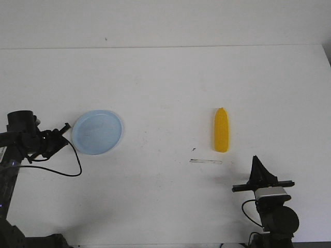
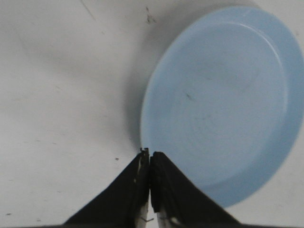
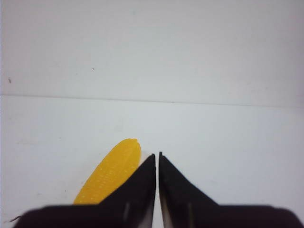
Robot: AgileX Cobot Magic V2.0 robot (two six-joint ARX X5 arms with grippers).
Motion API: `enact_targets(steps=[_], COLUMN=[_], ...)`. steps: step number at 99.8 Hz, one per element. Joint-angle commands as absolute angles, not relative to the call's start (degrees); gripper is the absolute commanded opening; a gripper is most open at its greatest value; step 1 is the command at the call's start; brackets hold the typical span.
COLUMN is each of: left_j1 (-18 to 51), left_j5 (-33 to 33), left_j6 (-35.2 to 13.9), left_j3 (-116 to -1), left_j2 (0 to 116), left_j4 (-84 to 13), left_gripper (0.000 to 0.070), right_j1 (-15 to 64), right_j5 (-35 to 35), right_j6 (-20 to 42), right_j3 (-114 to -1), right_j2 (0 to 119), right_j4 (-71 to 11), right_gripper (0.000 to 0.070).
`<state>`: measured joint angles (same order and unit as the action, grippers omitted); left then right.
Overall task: Place corn on plate with both arms
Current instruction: 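Reach the left gripper to the edge of the light blue plate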
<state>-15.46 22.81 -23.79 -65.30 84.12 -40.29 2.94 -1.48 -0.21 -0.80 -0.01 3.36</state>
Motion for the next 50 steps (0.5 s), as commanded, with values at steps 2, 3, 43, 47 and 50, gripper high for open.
enact_targets(steps=[2,3,43,47,50], left_j1=[-16.19,-16.27,-17.04,-17.02,-17.02], left_j5=[27.81,27.79,25.28,25.04,25.02], left_j6=[-24.27,-24.25,-20.49,-20.03,-19.84], left_j3=[-66.26,-66.26,-66.26,-66.26,-66.24], left_j2=[86.04,86.24,91.26,91.66,91.90], left_j4=[-40.27,-40.27,-40.05,-39.86,-39.66], left_gripper=[0.0002,0.0002,0.0258,0.0258,0.0258], right_j1=[3.03,3.03,3.03,3.03,3.03], right_j5=[-1.48,-1.48,-1.48,-1.48,-1.48], right_j6=[-0.47,-0.47,-0.47,-0.47,-0.47], right_j3=[-0.73,-0.73,-0.73,-0.73,-0.73], right_j2=[0.08,0.05,0.08,0.05,0.08], right_j4=[4.08,4.08,4.08,4.08,4.08], right_gripper=[0.0014,0.0013,0.0013,0.0014,0.0013])
